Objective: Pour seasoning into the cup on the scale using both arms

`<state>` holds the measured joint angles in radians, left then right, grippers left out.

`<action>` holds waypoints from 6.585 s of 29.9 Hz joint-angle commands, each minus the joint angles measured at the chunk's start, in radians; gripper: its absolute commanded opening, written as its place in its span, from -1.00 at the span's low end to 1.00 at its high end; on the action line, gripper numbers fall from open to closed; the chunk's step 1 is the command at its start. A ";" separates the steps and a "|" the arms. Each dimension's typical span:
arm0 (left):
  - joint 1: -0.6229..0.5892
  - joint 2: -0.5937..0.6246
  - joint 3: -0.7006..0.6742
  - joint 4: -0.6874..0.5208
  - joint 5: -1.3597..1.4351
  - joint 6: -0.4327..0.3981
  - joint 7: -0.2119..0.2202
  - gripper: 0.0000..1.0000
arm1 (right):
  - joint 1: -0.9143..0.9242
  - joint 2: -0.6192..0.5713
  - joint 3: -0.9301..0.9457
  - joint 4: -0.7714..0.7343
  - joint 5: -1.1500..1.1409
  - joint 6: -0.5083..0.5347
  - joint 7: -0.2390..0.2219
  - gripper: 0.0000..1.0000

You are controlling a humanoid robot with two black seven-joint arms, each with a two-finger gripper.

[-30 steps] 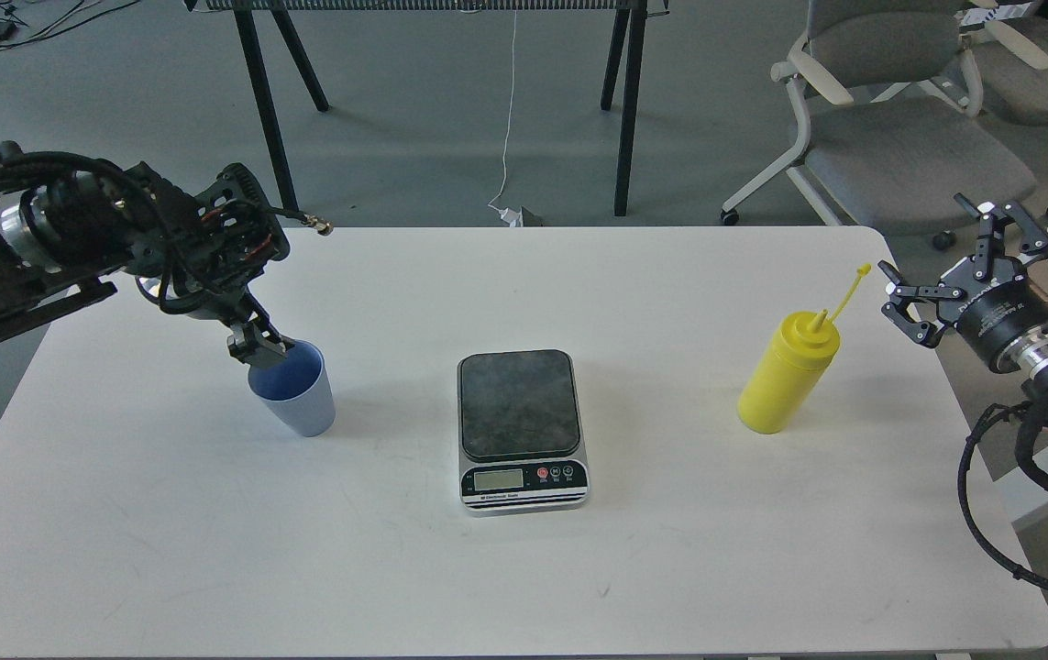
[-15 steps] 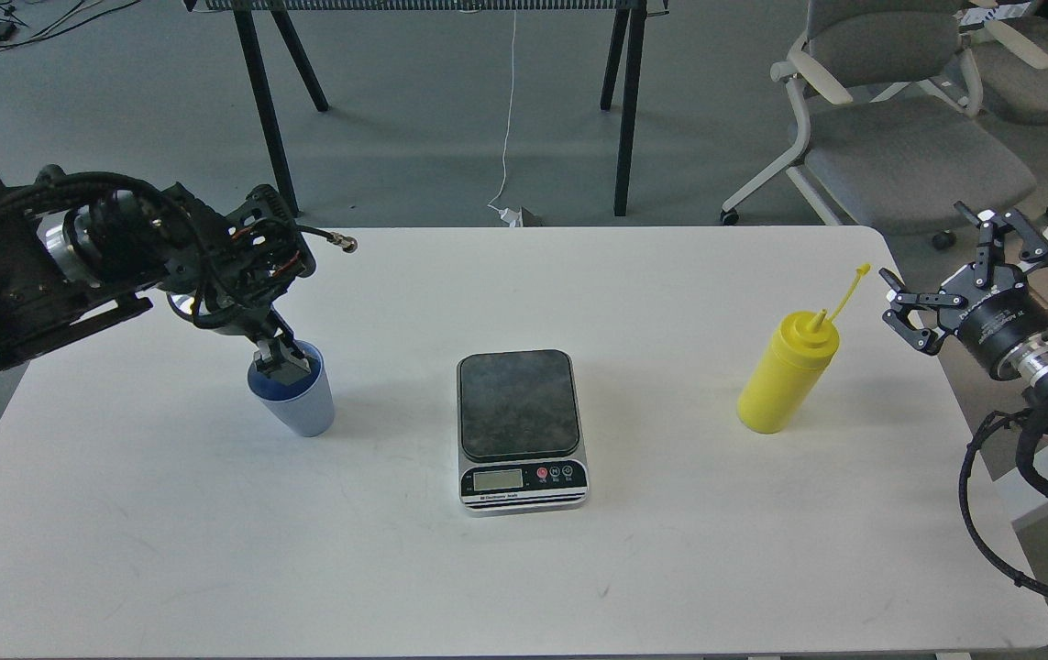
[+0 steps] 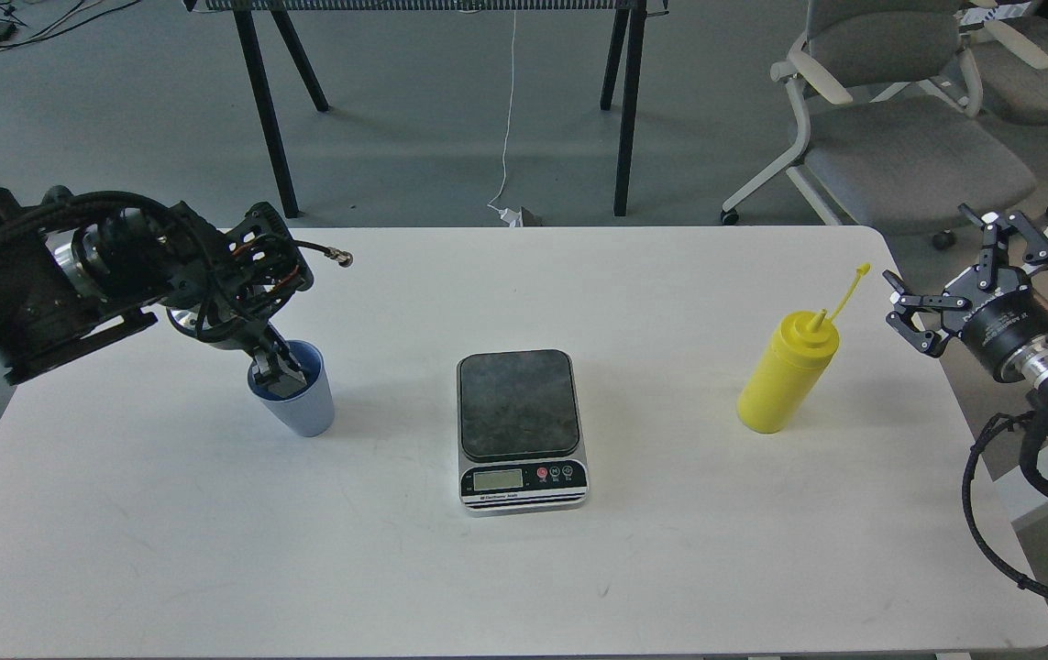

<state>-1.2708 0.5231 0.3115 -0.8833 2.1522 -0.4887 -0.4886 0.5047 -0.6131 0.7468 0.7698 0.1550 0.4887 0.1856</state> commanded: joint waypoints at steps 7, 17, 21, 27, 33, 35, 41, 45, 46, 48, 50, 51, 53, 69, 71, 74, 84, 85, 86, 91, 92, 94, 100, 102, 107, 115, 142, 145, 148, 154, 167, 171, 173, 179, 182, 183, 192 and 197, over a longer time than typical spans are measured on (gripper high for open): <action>0.019 -0.003 0.001 0.014 0.000 0.000 0.000 0.75 | -0.008 0.000 0.002 0.000 0.000 0.000 0.000 1.00; 0.030 -0.003 0.001 0.021 0.001 0.000 0.000 0.62 | -0.012 -0.004 0.002 0.000 0.000 0.000 0.000 1.00; 0.037 -0.003 0.001 0.027 0.000 0.000 0.000 0.55 | -0.018 -0.004 0.003 0.000 0.001 0.000 0.000 1.00; 0.041 -0.003 0.001 0.027 0.000 0.000 0.000 0.42 | -0.020 -0.005 0.003 0.000 0.001 0.000 0.000 1.00; 0.044 -0.003 0.005 0.027 0.011 0.000 0.000 -0.21 | -0.022 -0.005 0.005 -0.001 0.000 0.000 0.000 1.00; 0.042 -0.003 0.005 0.026 0.014 0.000 0.000 -0.54 | -0.026 -0.005 0.006 -0.001 0.001 0.000 0.001 1.00; 0.042 -0.014 0.005 0.026 0.011 0.000 0.000 -0.92 | -0.032 -0.008 0.006 -0.003 0.001 0.000 0.001 1.00; 0.039 -0.014 0.005 0.026 0.011 0.000 0.000 -0.92 | -0.038 -0.010 0.006 -0.003 0.001 0.000 0.002 1.00; 0.036 -0.014 0.005 0.024 0.011 0.000 0.000 -0.92 | -0.038 -0.010 0.006 -0.003 0.001 0.000 0.002 1.00; 0.031 -0.012 0.005 0.024 0.011 0.000 0.000 -0.92 | -0.038 -0.010 0.006 -0.003 0.001 0.000 0.005 1.00; 0.025 -0.011 0.005 0.023 0.009 0.000 0.000 -0.92 | -0.038 -0.010 0.006 -0.003 0.001 0.000 0.009 1.00; 0.024 -0.011 0.005 0.023 0.009 0.000 0.000 -0.92 | -0.040 -0.008 0.006 -0.003 0.001 0.000 0.011 1.00; 0.022 -0.008 0.005 0.018 0.009 0.000 0.000 -0.92 | -0.040 -0.010 0.006 -0.001 0.001 0.000 0.014 1.00; -0.329 -0.046 -0.005 -0.284 -0.210 0.000 0.000 -0.91 | -0.040 -0.008 0.006 -0.001 0.001 0.000 0.014 1.00; -0.347 -0.118 -0.002 -0.287 -0.212 0.000 0.000 -0.91 | -0.041 -0.010 0.006 -0.001 0.001 0.000 0.014 1.00; -0.354 -0.205 0.008 -0.267 -0.213 0.000 0.000 -0.91 | -0.048 -0.011 0.006 -0.003 0.001 0.000 0.014 1.00; -0.318 -0.367 0.104 -0.134 -0.213 0.000 0.000 -0.90 | -0.052 -0.033 0.008 -0.004 0.001 0.000 0.015 1.00; -0.317 -0.368 0.104 -0.129 -0.213 0.000 0.000 -0.89 | -0.054 -0.033 0.008 -0.006 0.001 0.000 0.015 1.00; -0.315 -0.368 0.104 -0.128 -0.213 0.000 0.000 -0.89 | -0.054 -0.031 0.009 -0.006 0.001 0.000 0.015 1.00; -0.274 -0.391 0.106 -0.089 -0.212 0.000 0.000 -0.87 | -0.054 -0.028 0.008 -0.006 0.001 0.000 0.023 1.00; -0.271 -0.397 0.107 -0.080 -0.212 0.000 0.000 -0.87 | -0.054 -0.028 0.008 -0.006 0.001 0.000 0.023 1.00; -0.269 -0.397 0.121 -0.075 -0.212 0.000 0.000 -0.87 | -0.054 -0.028 0.008 -0.006 0.001 0.000 0.024 1.00; -0.265 -0.397 0.156 -0.068 -0.212 0.000 0.000 -0.87 | -0.057 -0.030 0.008 -0.009 0.001 0.000 0.025 1.00; -0.263 -0.396 0.158 -0.068 -0.212 0.000 0.000 -0.86 | -0.061 -0.031 0.008 -0.009 0.001 0.000 0.031 1.00; -0.252 -0.397 0.155 -0.068 -0.213 0.000 0.000 -0.86 | -0.064 -0.030 0.008 -0.009 0.001 0.000 0.035 1.00; -0.249 -0.400 0.152 -0.066 -0.216 0.000 0.000 -0.84 | -0.064 -0.031 0.008 -0.010 0.001 0.000 0.037 1.00; -0.225 -0.476 0.126 0.095 -0.255 0.000 0.000 0.22 | -0.092 -0.030 0.008 -0.010 0.001 0.000 0.051 1.00; -0.226 -0.477 0.121 0.118 -0.256 0.000 0.000 0.27 | -0.092 -0.030 0.008 -0.010 0.001 0.000 0.051 1.00; -0.236 -0.477 0.112 0.132 -0.256 0.000 0.000 0.28 | -0.092 -0.030 0.008 -0.009 0.001 0.000 0.051 1.00; -0.292 -0.472 0.112 0.152 -0.342 0.000 0.000 0.40 | -0.091 -0.030 0.008 -0.009 0.001 0.000 0.052 1.00; -0.519 -0.276 -0.055 0.135 -0.847 0.000 0.000 0.77 | -0.081 -0.037 0.014 -0.004 0.001 0.000 0.051 1.00; -0.504 -0.151 -0.161 0.136 -0.928 0.000 0.000 0.83 | -0.080 -0.053 0.014 -0.003 0.001 0.000 0.051 1.00; -0.466 -0.072 -0.201 0.148 -0.975 0.000 0.000 0.84 | -0.080 -0.053 0.014 -0.003 0.001 0.000 0.051 1.00; -0.227 0.144 -0.342 0.152 -1.319 0.000 0.000 0.84 | -0.081 -0.048 0.017 -0.001 0.001 0.000 0.051 1.00; -0.086 0.196 -0.385 0.176 -1.495 0.000 0.000 0.86 | -0.078 -0.046 0.017 0.003 0.001 0.000 0.051 1.00; -0.032 0.198 -0.397 0.200 -1.544 0.000 0.000 0.87 | -0.077 -0.048 0.019 0.006 0.001 0.000 0.051 1.00; 0.191 0.153 -0.523 0.314 -1.652 0.000 0.000 0.92 | -0.055 -0.065 0.016 0.043 0.001 0.000 0.049 1.00; 0.197 0.152 -0.525 0.317 -1.652 0.000 0.000 0.93 | -0.043 -0.069 0.012 0.045 0.001 0.000 0.048 1.00</action>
<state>-1.0779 0.6765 -0.2119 -0.5669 0.5000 -0.4886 -0.4885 0.4565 -0.6801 0.7607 0.8140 0.1564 0.4887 0.2345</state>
